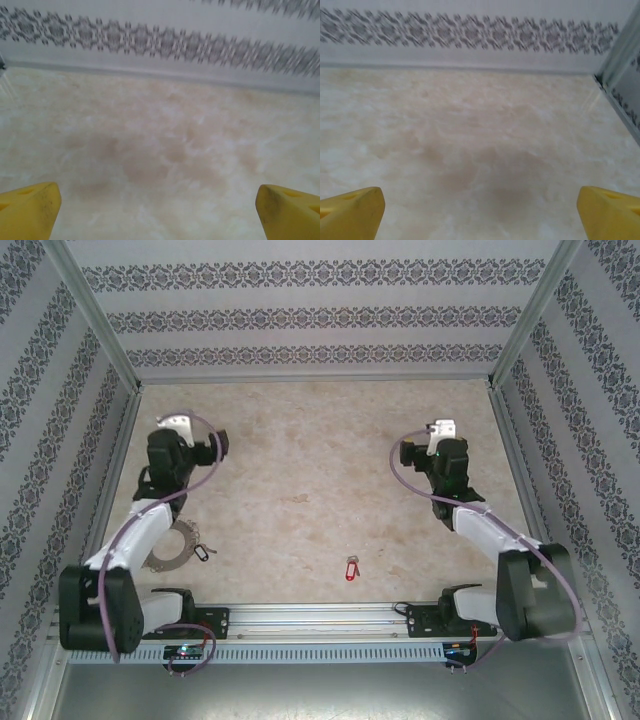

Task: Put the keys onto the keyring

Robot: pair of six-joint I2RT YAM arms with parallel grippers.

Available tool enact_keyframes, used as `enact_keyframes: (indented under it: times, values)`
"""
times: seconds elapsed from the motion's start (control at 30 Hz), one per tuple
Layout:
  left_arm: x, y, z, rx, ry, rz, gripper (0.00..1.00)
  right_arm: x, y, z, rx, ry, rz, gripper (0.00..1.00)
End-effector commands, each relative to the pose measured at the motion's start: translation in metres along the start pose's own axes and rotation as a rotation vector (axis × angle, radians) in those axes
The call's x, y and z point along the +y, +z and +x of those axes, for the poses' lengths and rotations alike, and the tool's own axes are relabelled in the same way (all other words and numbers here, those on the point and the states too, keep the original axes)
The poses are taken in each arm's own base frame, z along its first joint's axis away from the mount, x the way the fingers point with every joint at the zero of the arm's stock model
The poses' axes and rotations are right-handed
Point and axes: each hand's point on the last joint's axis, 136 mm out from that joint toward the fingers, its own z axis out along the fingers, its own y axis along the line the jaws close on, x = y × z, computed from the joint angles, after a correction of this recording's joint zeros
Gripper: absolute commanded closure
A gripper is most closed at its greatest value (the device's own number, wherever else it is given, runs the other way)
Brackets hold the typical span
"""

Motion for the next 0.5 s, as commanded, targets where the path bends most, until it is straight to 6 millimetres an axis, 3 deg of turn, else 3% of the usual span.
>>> enact_keyframes:
  times: [0.0,0.1,0.27,0.47]
  values:
    - [-0.007,-0.037,0.052,0.377,-0.289,-0.05,0.0,0.003,-0.017,0.027,0.21,0.063,0.033,0.02]
    - [-0.008,-0.058,0.071,0.563,-0.353,-0.106,0.0,0.036,-0.024,0.023,0.224,0.088,-0.083,0.02]
    - [0.023,-0.101,0.098,0.696,-0.389,-0.322,0.0,0.087,-0.038,0.013,0.24,-0.006,-0.214,0.02]
    - [0.05,-0.124,0.14,0.812,-0.407,-0.469,0.0,0.108,-0.046,0.008,0.241,0.004,-0.287,0.02]
